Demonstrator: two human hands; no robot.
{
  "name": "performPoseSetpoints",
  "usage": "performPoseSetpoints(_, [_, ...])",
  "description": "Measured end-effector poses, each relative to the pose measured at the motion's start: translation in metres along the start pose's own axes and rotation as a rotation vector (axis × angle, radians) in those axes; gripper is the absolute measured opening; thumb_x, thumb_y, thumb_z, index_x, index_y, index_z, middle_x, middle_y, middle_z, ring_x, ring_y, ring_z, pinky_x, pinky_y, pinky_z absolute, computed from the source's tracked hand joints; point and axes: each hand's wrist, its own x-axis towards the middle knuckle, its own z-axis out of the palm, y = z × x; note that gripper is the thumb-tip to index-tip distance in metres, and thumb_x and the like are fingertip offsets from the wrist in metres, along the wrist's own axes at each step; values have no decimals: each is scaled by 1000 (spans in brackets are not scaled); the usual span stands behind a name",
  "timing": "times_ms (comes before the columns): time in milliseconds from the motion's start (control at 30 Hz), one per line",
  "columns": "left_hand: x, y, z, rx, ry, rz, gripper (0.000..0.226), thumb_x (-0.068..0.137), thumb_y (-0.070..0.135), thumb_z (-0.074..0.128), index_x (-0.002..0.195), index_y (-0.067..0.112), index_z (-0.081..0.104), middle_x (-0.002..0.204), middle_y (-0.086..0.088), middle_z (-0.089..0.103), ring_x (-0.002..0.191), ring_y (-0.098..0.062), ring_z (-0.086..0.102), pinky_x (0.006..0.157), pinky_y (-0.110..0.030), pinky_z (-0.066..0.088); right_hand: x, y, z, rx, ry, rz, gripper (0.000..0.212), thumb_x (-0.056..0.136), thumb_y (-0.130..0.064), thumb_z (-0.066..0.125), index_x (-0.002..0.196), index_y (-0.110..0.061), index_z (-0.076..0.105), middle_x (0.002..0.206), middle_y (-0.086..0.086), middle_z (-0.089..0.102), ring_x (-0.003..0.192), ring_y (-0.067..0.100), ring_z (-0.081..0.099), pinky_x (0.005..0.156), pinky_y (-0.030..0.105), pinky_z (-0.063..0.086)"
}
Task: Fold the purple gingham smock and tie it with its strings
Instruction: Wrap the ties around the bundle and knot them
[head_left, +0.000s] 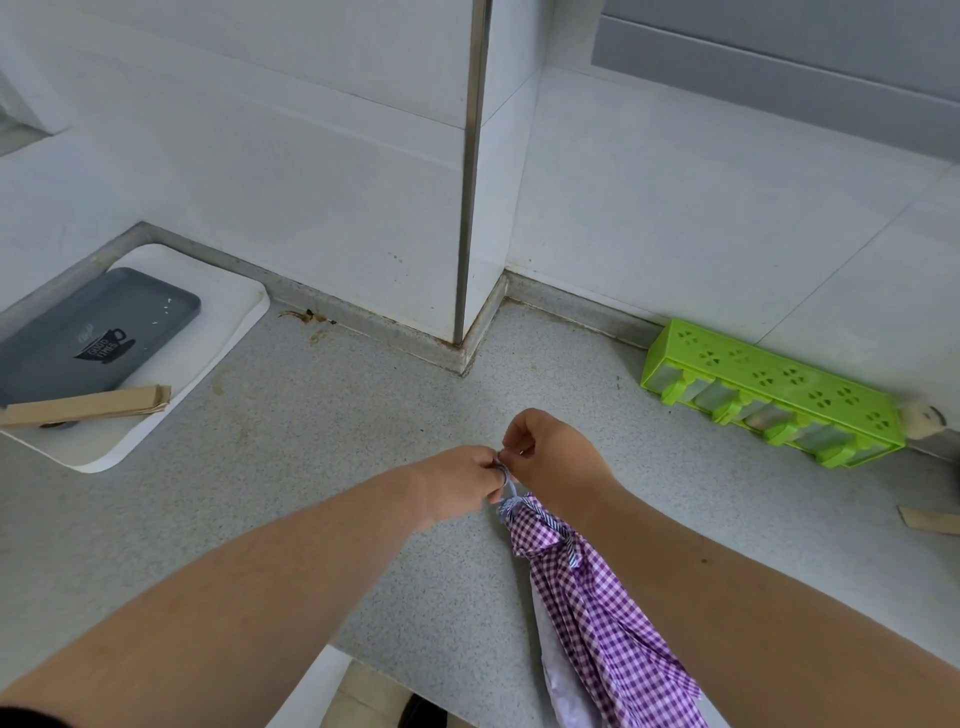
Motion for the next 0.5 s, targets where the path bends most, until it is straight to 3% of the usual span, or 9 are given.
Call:
performPoseSetpoints(133, [-2, -1, 1, -72, -13, -17, 23, 106, 19, 50, 87, 20, 65, 74, 5, 60, 64, -10, 51, 66, -28, 41, -2, 0, -1, -130, -121, -63, 17, 96, -19, 66, 99, -34, 74, 99, -17, 66, 86, 2, 60, 71, 15, 47])
performPoseSetpoints(233, [-4, -1, 4, -166, -34, -36, 16, 105, 18, 53, 104, 16, 69, 71, 7, 61, 63, -8, 54, 60, -24, 43, -5, 4, 1, -172, -133, -147, 24, 93, -20, 64, 104, -39, 74, 106, -21, 58, 95, 0, 60, 84, 23, 54])
performPoseSetpoints(333, [-5, -1, 4, -195, -27, -47, 20, 103, 12, 53, 113, 10, 69, 71, 5, 63, 65, -9, 57, 60, -24, 45, -8, 8, 2, -191, -144, -211, 23, 93, -25, 66, 111, -39, 74, 108, -21, 56, 92, -1, 62, 83, 23, 56])
performPoseSetpoints(500, [-10, -3, 2, -335, -10, -62, 22, 100, -1, 47, 102, 10, 66, 73, -2, 64, 66, -14, 61, 62, -25, 49, -6, 13, 5, -221, -123, -252, 16, 98, -35, 67, 112, -41, 72, 104, -20, 55, 89, 0, 60, 82, 24, 53])
